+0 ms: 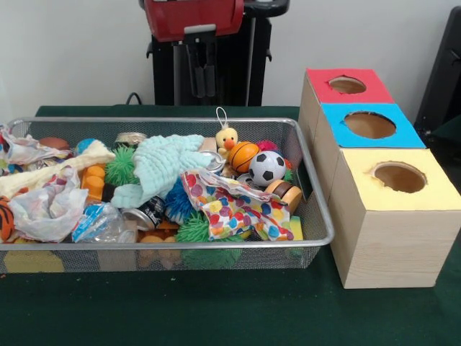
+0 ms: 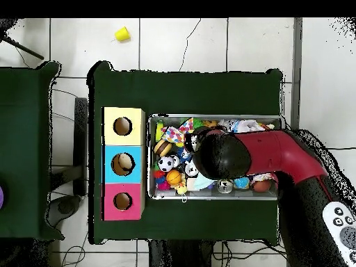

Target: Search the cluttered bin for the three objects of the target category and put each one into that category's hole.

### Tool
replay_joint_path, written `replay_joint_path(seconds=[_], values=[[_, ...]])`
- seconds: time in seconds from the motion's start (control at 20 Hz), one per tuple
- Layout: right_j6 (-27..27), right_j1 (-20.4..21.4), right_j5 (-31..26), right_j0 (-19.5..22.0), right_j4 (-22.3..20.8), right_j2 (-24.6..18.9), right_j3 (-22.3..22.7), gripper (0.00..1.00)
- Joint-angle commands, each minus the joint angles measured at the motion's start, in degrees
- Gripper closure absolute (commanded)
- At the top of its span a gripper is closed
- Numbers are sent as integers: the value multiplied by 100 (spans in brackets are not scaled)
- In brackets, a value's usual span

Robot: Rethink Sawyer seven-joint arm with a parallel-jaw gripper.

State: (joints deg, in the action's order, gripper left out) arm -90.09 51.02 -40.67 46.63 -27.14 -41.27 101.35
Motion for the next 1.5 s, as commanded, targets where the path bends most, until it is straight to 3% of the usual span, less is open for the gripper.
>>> replay_joint_path(seconds=[0.05, 0.85, 1.1, 1.5], values=[[1175, -318, -631, 224, -201, -127, -195, 100], [1721, -608, -1016, 494, -454, -179, -660, 100], [1532, -523, -824, 502, -490, -219, -464, 100], [773, -210, -376, 262, -349, -262, 160, 100]])
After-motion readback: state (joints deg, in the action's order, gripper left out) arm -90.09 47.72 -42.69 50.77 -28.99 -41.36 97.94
